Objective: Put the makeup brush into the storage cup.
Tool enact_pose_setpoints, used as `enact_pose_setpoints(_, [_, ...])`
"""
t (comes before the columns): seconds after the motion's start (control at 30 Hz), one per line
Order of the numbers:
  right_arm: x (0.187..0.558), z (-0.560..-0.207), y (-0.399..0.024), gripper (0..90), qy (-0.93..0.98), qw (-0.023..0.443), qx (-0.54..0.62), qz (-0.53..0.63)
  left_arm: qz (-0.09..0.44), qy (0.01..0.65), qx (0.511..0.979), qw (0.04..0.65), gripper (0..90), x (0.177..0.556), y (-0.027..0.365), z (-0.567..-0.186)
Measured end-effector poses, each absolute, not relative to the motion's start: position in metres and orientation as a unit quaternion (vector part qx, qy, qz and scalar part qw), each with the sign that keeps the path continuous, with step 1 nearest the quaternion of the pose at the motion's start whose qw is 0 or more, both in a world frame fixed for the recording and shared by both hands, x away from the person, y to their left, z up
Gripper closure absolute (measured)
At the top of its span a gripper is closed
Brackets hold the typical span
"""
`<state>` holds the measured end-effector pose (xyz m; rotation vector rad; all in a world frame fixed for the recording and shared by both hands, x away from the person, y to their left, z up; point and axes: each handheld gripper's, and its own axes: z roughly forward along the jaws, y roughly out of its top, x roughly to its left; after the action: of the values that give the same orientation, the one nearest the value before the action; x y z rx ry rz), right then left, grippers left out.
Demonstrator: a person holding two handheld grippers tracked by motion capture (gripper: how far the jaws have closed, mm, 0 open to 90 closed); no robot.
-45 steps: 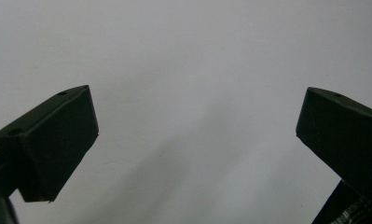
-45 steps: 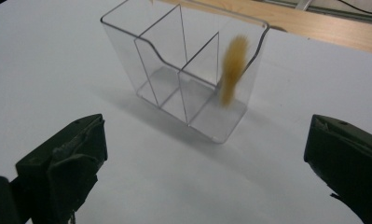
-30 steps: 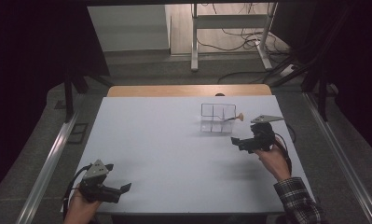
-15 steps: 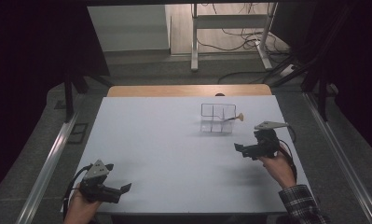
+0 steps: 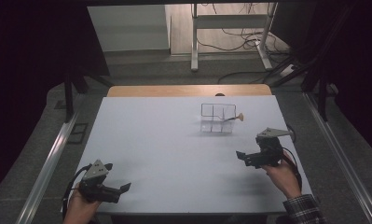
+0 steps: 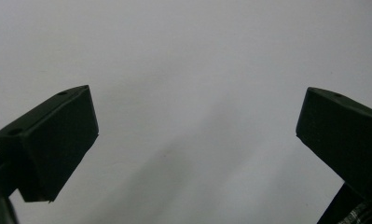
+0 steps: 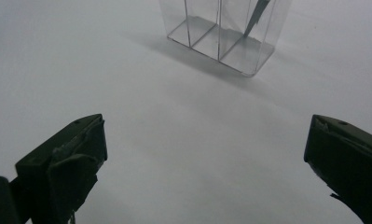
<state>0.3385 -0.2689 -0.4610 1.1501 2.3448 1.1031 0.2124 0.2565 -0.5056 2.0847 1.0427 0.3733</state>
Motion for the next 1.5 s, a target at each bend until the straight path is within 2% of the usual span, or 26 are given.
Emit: enact_pose_setpoints(1.5, [0.278, -0.462, -0.291, 0.0, 0.822, 0.174, 0.391, 0.374, 0.146, 0.414, 0.814, 0.379, 0.0, 0.212, 0.260, -0.506])
